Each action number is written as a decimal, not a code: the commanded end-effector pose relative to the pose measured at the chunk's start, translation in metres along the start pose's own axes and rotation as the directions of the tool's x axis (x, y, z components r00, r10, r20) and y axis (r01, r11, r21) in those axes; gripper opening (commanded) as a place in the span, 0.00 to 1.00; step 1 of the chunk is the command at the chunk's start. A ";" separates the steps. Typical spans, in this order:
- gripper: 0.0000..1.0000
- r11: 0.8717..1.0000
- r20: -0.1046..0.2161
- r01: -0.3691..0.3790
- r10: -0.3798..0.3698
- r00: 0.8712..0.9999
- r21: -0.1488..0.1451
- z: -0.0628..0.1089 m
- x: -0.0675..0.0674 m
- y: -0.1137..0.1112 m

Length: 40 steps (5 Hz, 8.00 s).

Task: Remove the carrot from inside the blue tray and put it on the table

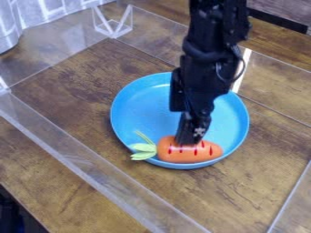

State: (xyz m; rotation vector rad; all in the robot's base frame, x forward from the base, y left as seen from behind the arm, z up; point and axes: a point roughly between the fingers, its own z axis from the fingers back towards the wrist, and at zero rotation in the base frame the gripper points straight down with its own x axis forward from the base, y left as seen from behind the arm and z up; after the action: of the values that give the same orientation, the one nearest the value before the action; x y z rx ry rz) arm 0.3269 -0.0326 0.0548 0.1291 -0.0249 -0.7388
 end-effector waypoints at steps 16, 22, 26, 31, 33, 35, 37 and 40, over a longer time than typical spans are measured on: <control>0.00 0.976 0.123 -0.155 0.137 0.983 0.154 0.033 0.003 0.049; 0.00 0.925 0.025 -0.288 0.291 0.956 0.248 0.057 -0.109 0.091; 0.00 0.938 0.004 -0.259 0.265 0.964 0.231 0.001 -0.109 0.084; 0.00 0.938 -0.014 -0.143 0.156 0.988 0.317 -0.016 -0.088 0.092; 0.00 0.936 -0.044 -0.093 0.114 0.992 0.341 -0.023 -0.090 0.095; 0.00 0.929 -0.075 -0.048 0.081 0.994 0.366 -0.031 -0.091 0.099; 1.00 0.933 -0.092 -0.043 0.081 0.992 0.356 -0.040 -0.095 0.102; 1.00 0.941 -0.103 -0.042 0.081 0.991 0.336 -0.052 -0.100 0.104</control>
State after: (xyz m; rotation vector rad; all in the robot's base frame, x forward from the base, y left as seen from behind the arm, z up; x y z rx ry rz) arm 0.3285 0.1125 0.0256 0.5079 -0.0468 -0.6698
